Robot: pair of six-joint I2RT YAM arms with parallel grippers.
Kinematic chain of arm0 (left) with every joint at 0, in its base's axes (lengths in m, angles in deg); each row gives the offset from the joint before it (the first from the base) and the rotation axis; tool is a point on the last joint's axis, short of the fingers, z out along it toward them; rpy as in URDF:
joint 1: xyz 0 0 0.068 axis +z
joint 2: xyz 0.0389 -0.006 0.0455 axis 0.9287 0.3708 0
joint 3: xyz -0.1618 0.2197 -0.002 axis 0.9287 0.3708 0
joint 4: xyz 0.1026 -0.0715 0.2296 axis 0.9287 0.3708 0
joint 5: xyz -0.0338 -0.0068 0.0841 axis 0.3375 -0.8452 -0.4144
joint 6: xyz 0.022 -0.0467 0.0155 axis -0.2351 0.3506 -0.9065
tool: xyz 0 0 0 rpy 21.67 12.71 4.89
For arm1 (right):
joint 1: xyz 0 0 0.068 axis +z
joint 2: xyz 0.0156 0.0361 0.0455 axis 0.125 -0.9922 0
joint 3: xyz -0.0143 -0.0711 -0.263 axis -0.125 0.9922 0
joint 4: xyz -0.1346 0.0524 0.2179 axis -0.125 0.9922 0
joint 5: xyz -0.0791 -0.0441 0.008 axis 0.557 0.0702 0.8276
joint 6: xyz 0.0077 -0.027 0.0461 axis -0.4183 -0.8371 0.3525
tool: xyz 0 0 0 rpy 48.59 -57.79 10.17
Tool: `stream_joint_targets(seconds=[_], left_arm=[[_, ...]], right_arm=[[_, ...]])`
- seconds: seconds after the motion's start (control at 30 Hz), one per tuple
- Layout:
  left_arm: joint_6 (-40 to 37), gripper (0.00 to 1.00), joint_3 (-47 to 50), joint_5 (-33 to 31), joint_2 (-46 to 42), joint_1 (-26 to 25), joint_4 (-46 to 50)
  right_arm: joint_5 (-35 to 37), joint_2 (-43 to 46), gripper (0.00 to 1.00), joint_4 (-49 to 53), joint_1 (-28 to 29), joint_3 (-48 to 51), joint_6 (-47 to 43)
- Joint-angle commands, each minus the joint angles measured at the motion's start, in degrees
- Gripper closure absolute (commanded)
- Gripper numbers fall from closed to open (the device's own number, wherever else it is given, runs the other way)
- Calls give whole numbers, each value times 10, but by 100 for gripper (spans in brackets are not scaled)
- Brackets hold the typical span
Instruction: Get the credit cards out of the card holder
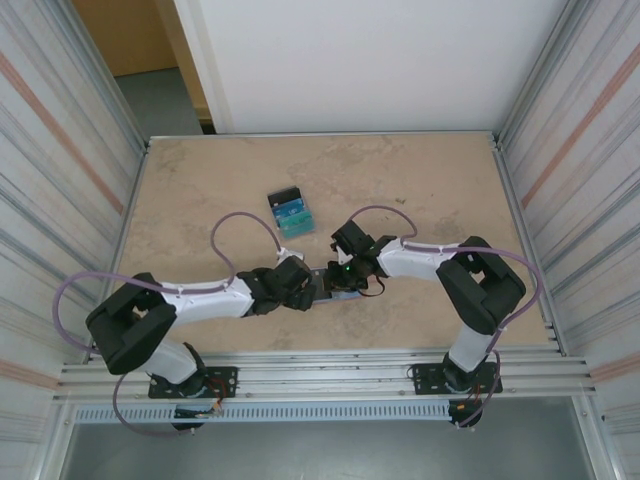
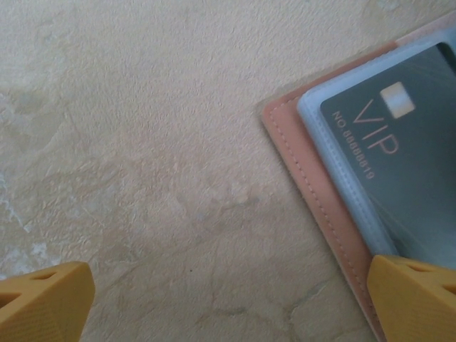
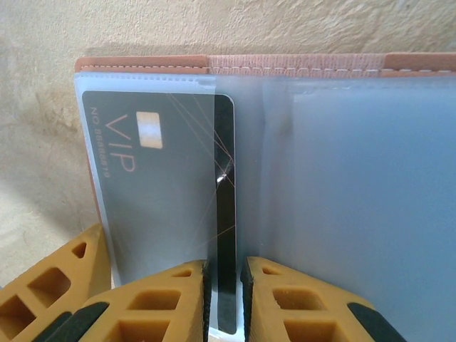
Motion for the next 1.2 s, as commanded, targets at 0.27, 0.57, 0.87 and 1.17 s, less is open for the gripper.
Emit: stream_joint_targets(seconds=[0.27,0.57,0.87,1.17], left_arm=[[9,1,-25,-12,26,-12,27],[11,1,-29,-14,30,-12,40],[12,1,-32,-17,33,-13,44],[9,1,-34,-17,31,-15,45]], right_arm=[[-70,4,81,-67,-24,52,27],[-151,33,86,-172,-51,95,52],[-182,39,88,-212,-65,116,61],[-180,30,96,-222,-66,118,63]])
